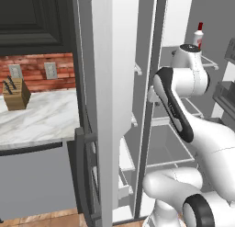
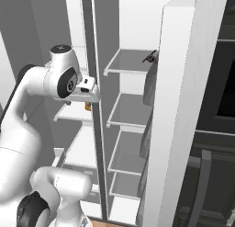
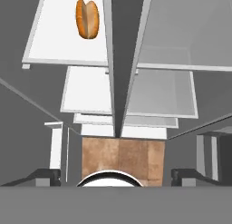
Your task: There's a fish in the fridge that needs to be moved to the freezer for freezing. Pick up the fish from the fridge, place it on any shelf in the freezer, and close the fridge and freezer doors when done.
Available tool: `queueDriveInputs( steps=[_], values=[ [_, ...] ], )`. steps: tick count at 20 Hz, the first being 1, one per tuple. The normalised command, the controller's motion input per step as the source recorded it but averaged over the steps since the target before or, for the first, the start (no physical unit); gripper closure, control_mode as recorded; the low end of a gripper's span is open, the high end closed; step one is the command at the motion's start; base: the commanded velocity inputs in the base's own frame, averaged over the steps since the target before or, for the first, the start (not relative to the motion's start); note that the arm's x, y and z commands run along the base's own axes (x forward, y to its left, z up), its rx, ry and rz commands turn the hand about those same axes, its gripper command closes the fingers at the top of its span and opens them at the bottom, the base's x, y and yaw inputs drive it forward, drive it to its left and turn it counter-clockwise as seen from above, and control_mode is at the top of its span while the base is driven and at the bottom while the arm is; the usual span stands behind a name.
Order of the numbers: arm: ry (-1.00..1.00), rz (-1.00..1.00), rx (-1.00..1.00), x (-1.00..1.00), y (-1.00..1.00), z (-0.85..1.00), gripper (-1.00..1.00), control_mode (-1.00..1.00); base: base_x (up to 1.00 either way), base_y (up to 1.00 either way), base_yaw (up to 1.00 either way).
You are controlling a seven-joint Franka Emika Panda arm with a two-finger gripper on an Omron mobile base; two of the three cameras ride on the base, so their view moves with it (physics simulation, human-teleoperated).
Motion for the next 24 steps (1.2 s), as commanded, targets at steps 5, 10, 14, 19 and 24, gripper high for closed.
queueDriveInputs(
  steps=[5,10,14,19,24],
  values=[
    [-0.05,0.00,0.00,-0.09,-0.48,0.06,-1.00,-1.00,0.00,0.00,0.00],
    [-0.04,-0.01,0.00,0.32,-0.43,0.11,-1.00,-1.00,0.00,0.00,0.00],
    [0.00,0.00,0.00,0.44,-0.38,0.19,-1.00,-1.00,0.00,0.00,0.00],
    [0.00,0.00,0.00,0.42,-0.32,0.23,-1.00,-1.00,0.00,0.00,0.00],
    [0.00,0.00,-0.01,0.45,-0.21,0.25,-1.00,-1.00,0.00,0.00,0.00]
  ],
)
